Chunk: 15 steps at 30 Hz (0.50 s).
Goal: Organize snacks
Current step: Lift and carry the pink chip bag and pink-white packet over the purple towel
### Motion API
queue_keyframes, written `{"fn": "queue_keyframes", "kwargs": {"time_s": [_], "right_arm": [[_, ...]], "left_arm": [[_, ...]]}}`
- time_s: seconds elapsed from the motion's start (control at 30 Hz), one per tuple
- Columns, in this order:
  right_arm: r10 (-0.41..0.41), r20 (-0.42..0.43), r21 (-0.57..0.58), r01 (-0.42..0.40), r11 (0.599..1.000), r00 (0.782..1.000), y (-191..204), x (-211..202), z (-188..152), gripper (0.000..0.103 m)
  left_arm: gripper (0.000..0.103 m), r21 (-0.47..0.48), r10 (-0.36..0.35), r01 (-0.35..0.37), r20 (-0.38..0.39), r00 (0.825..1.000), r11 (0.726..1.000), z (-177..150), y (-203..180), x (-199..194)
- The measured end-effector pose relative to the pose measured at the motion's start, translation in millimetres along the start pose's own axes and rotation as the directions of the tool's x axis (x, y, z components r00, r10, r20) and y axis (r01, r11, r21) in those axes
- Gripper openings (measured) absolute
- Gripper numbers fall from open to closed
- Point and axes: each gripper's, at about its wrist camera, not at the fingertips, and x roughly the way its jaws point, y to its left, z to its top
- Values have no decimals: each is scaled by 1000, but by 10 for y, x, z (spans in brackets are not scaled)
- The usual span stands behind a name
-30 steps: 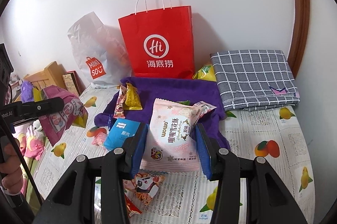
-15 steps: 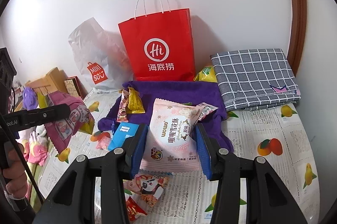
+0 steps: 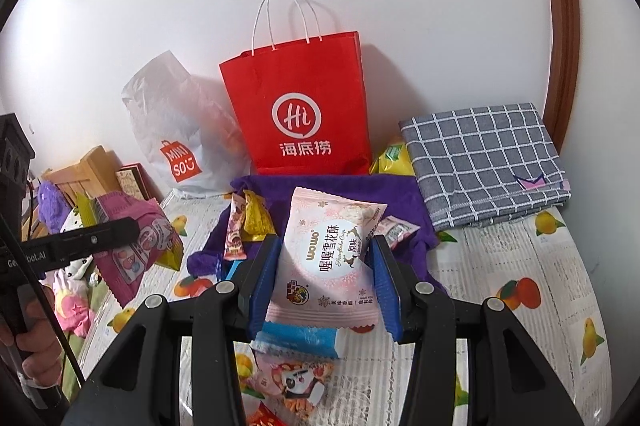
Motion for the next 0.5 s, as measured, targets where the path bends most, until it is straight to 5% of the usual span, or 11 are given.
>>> {"fn": "queue_keyframes", "kwargs": {"time_s": [0.5], "right_arm": [[-20, -17, 11, 20, 1000, 1000, -59, 360, 212, 45]], "left_arm": [[55, -6, -24, 24, -16, 1000, 1000, 224, 158, 344]]}}
